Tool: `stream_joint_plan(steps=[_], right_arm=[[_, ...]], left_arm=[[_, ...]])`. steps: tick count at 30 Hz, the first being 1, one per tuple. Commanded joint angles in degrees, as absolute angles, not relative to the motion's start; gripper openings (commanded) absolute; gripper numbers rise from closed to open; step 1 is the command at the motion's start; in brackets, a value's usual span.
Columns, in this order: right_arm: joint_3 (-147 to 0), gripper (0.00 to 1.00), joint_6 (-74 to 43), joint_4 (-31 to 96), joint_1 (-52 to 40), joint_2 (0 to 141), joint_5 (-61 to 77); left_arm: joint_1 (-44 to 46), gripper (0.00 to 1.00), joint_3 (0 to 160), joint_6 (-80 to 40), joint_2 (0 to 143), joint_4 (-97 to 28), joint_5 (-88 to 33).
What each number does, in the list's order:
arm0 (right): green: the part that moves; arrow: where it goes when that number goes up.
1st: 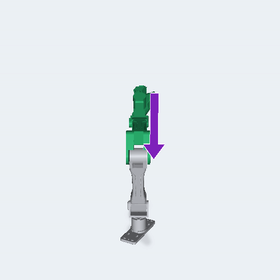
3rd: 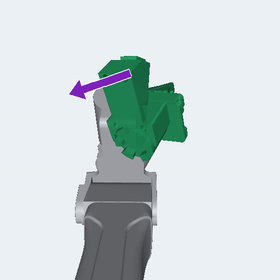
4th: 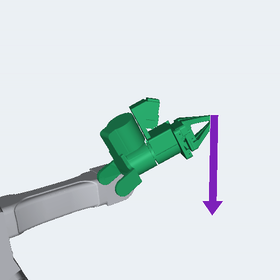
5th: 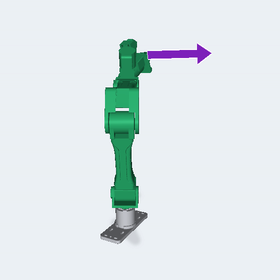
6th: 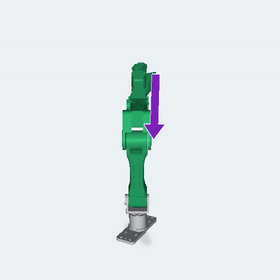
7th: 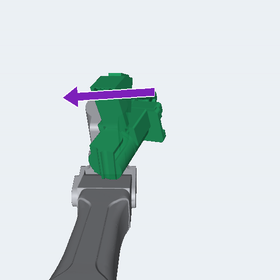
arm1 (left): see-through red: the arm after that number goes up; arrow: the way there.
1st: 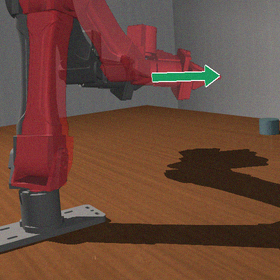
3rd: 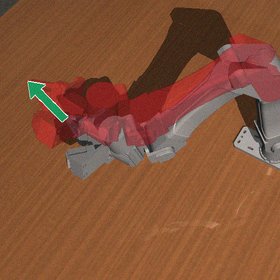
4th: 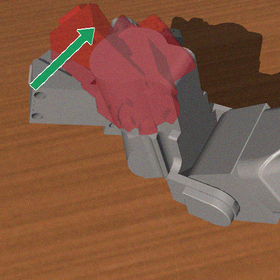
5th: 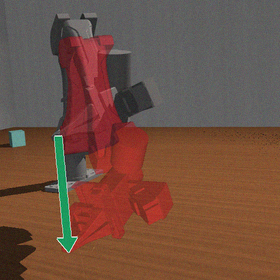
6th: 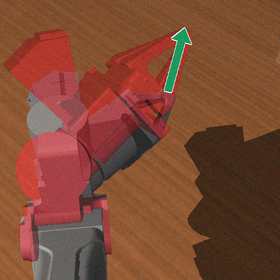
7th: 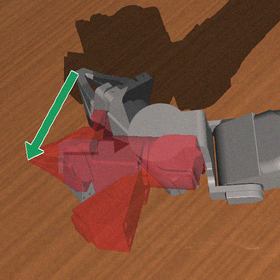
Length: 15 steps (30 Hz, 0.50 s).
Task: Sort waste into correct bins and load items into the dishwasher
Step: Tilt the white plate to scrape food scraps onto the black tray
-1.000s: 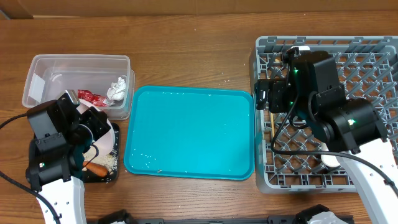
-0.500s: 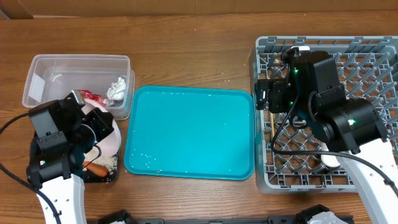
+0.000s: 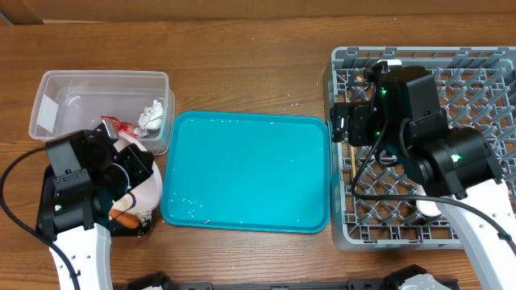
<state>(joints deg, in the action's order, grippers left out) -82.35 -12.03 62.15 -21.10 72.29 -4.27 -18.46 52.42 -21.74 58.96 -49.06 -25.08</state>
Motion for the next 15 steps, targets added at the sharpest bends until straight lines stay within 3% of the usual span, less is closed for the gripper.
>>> stream_joint_plan(steps=[1,2,4,6,9,11,12,13,15], right_arm=[[-83.66,1.0,-12.16,61.87,-21.3,72.14,-4.12],[-83.66,1.0,-12.16,61.87,-21.3,72.14,-4.12],[-83.66,1.0,-12.16,61.87,-21.3,72.14,-4.12],[-83.66,1.0,-12.16,61.87,-21.3,72.14,-4.12],[-83.66,1.0,-12.16,61.87,-21.3,72.14,-4.12],[-83.66,1.0,-12.16,61.87,-21.3,72.14,-4.12],[-83.66,1.0,-12.16,61.87,-21.3,72.14,-4.14],[-83.66,1.0,-12.16,61.87,-21.3,72.14,-4.14],[-83.66,1.0,-12.16,61.87,-21.3,72.14,-4.12]], left_arm=[[-17.96,0.04,52.49,-18.63,59.24,-47.05,-21.52],[-18.22,0.04,52.51,-20.99,59.22,-46.48,-17.23],[-18.74,0.04,52.51,-26.83,59.24,-48.4,-22.57],[-17.87,0.04,52.49,-21.34,59.37,-46.78,-29.04],[-18.24,0.04,52.49,-24.05,59.37,-45.25,-19.27],[-18.55,0.04,52.49,-26.24,59.4,-48.1,-30.33],[-17.82,0.04,52.49,-19.2,59.51,-45.78,-31.4],[-18.0,0.04,52.51,-17.41,59.46,-44.47,-26.11],[-19.09,0.04,52.6,-25.41,59.46,-47.31,-23.97]])
